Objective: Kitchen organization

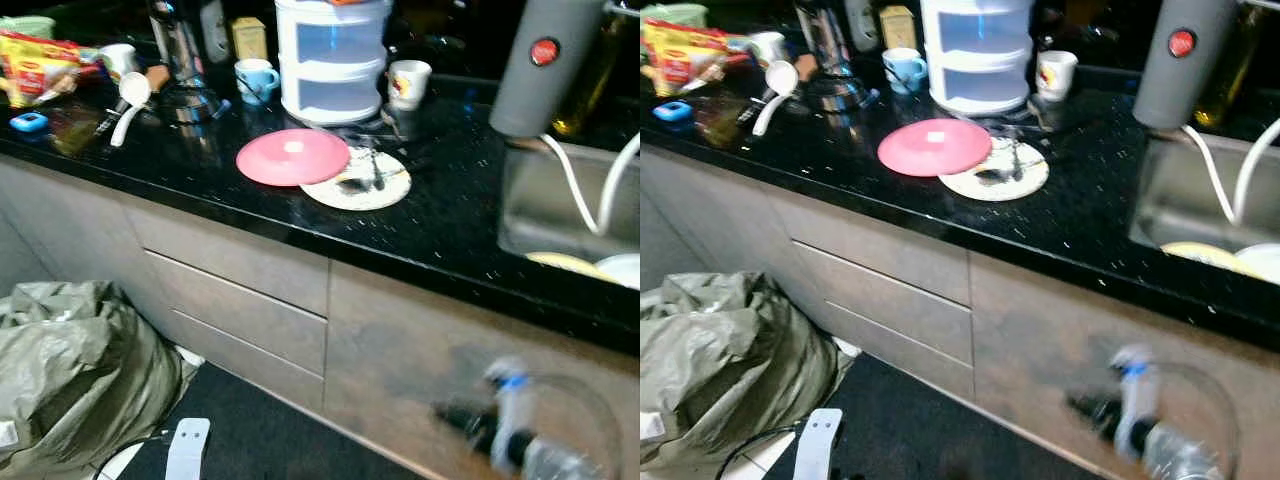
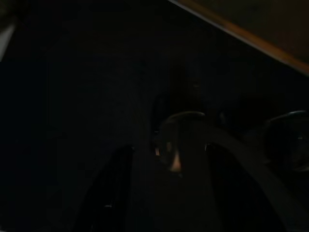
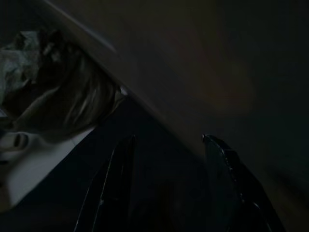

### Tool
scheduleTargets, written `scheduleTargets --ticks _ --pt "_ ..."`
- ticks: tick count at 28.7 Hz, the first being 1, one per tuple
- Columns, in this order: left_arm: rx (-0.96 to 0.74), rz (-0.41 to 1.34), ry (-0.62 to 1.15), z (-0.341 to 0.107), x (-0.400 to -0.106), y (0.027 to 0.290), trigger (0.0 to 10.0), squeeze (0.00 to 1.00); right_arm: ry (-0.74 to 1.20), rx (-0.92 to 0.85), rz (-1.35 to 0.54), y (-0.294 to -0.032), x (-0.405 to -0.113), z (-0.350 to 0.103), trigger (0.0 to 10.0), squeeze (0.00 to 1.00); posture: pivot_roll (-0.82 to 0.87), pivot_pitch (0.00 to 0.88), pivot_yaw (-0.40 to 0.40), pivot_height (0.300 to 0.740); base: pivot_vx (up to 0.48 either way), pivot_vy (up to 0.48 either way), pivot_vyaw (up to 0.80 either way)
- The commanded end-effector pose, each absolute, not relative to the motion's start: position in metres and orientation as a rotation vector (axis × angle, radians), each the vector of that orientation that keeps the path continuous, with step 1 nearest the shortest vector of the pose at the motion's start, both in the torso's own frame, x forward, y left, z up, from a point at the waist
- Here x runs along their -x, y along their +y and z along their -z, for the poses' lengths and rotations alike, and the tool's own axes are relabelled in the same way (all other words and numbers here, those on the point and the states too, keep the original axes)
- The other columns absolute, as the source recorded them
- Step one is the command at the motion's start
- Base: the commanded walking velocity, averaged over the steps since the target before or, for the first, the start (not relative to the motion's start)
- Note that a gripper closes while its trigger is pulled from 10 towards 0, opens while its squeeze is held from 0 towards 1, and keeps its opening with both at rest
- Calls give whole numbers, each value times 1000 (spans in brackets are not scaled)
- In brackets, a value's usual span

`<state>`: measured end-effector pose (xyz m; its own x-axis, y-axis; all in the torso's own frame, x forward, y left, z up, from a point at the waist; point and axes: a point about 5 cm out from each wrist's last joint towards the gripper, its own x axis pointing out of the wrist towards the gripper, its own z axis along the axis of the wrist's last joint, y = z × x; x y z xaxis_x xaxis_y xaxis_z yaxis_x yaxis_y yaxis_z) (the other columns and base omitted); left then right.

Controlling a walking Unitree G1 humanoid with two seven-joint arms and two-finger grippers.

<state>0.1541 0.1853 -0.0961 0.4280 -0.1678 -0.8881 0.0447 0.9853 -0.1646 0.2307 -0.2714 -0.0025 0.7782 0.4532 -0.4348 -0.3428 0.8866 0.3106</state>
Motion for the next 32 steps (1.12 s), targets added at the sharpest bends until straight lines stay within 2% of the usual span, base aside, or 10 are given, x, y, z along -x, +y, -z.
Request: scheduleTargets --ticks 1,3,5,9,12,14,16,22,26,32 --pt "118 138 1129 97 -153 185 10000 0 617 -263 -453 -273 -208 19 10000 0 -3 0 5 740 0 0 0" --pt "118 140 1128 97 -153 185 10000 0 632 -300 -486 -274 -206 19 10000 0 0 0 7 740 0 0 0" --pt "116 143 1127 96 -154 184 10000 0 771 -279 -479 -281 -184 32 10000 0 4 0 9 740 0 0 0" --pt "118 144 1125 96 -155 184 10000 0 826 -387 -737 -272 -177 27 10000 0 5 0 9 740 0 0 0" --pt "118 143 1125 96 -155 184 10000 0 808 -438 -838 -273 -173 21 10000 0 6 0 7 740 0 0 0" --pt "115 145 1126 96 -154 185 10000 0 682 -522 -1032 -275 -182 -5 10000 0 3 0 6 740 0 0 0" --pt "111 148 1128 96 -154 186 10000 0 638 -503 -1109 -271 -186 -17 10000 0 2 0 7 740 0 0 0" --pt "101 151 1130 96 -153 187 10000 0 445 -492 -1350 -234 -193 -58 10000 0 5 0 9 740 0 0 0" --pt "98 149 1130 96 -152 188 10000 0 281 -515 -1481 -213 -198 -93 10000 0 4 0 13 740 0 0 0" --pt "97 139 1132 97 -149 192 10000 0 96 -521 -1598 -196 -204 -134 10000 0 10 0 10 740 0 0 0"
